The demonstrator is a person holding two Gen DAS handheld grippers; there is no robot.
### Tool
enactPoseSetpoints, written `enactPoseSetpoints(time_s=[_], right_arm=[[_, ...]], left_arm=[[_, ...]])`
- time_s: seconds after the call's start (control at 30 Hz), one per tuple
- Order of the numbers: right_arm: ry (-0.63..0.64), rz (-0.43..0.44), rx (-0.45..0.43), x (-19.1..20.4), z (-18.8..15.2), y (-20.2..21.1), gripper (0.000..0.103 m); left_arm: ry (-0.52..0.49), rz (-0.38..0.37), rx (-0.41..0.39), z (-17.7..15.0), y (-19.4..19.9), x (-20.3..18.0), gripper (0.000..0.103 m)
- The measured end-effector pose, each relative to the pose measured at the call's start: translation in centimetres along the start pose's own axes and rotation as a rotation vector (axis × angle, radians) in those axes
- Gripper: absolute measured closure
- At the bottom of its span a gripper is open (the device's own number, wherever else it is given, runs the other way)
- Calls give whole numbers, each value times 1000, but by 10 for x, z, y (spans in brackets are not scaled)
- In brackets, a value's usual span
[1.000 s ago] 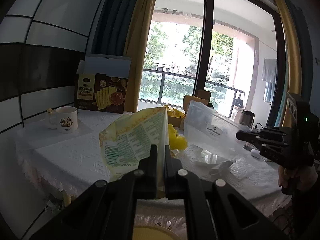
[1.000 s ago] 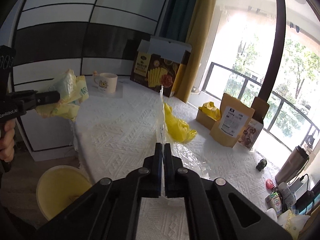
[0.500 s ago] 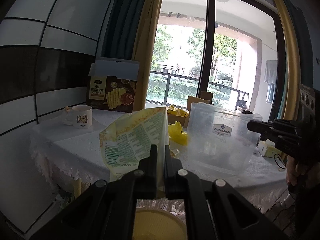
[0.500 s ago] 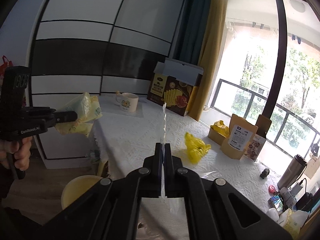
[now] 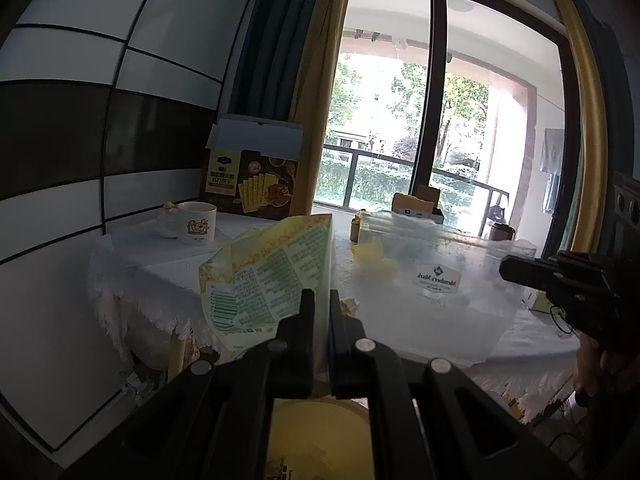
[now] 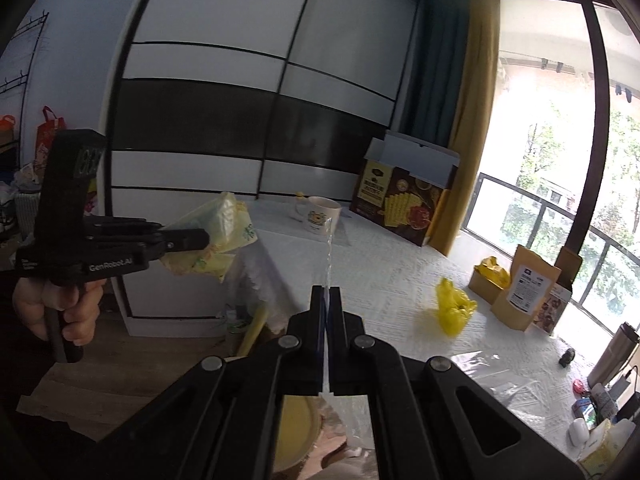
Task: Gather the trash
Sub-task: 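Carry both bags over the wastebasket and open the right tool to drop the clear bag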
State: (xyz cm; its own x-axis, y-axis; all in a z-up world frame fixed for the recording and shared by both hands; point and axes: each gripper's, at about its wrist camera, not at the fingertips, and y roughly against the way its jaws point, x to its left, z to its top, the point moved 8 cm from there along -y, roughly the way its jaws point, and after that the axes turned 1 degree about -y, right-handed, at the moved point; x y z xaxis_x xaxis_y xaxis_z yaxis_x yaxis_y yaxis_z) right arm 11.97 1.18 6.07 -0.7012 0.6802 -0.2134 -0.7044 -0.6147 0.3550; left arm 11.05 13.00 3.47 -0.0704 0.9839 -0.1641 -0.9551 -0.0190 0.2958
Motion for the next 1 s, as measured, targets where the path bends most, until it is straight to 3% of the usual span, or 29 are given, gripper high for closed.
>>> enactPoseSetpoints(time_s=[0.23, 0.57, 1.0], right_arm=[[-19, 93, -7, 39, -1, -9, 102], [-53, 185, 64, 69, -28, -47, 102], [-156, 297, 264, 88, -104, -116, 102]], left_arm=[[21, 26, -1, -9, 17, 23, 99], [53, 61, 24, -25, 22, 53, 99], [66, 85, 87, -48, 11, 68, 99]])
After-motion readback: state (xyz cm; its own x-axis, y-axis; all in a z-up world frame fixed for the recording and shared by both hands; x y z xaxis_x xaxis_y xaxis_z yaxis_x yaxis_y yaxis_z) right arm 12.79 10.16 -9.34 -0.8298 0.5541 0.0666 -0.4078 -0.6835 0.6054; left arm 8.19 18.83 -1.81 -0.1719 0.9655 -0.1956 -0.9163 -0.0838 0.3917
